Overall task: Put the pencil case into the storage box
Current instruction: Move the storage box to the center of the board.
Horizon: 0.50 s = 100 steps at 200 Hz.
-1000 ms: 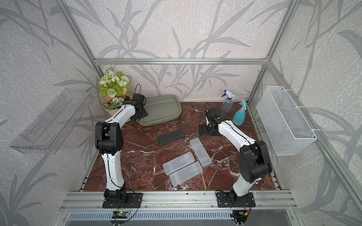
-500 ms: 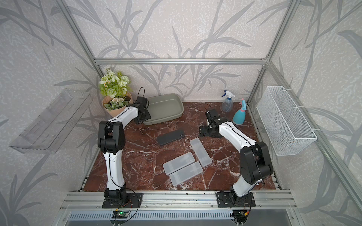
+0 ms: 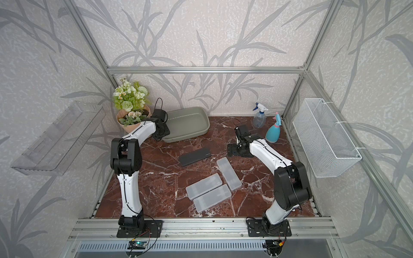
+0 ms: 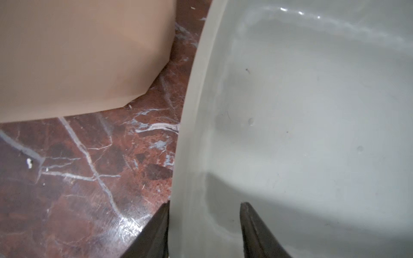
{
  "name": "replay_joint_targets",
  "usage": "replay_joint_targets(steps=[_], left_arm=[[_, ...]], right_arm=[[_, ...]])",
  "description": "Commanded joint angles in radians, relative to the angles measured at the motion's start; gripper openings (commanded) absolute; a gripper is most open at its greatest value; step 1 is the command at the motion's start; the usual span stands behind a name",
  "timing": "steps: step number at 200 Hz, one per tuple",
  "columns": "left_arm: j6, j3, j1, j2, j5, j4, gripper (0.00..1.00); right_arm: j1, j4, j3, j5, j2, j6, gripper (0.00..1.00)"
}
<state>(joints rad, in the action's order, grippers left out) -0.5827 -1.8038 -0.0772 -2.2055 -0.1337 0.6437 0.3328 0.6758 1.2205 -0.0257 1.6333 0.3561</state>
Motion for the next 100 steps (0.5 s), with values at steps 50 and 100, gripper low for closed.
replay_joint_targets(steps=[50,100], left_arm=[[0.192,0.101,-0.07,0.036,0.222,-0.176,0.15],[0.318,0.193,-0.115,0.112,0.334,-0.221,0.0]], right_arm=[[-0.004,0.012,-0.028,0.035,-0.041,0.015,0.99],[-0.005,0.007,-0.03,0.036,-0.043,0.016,0.99]])
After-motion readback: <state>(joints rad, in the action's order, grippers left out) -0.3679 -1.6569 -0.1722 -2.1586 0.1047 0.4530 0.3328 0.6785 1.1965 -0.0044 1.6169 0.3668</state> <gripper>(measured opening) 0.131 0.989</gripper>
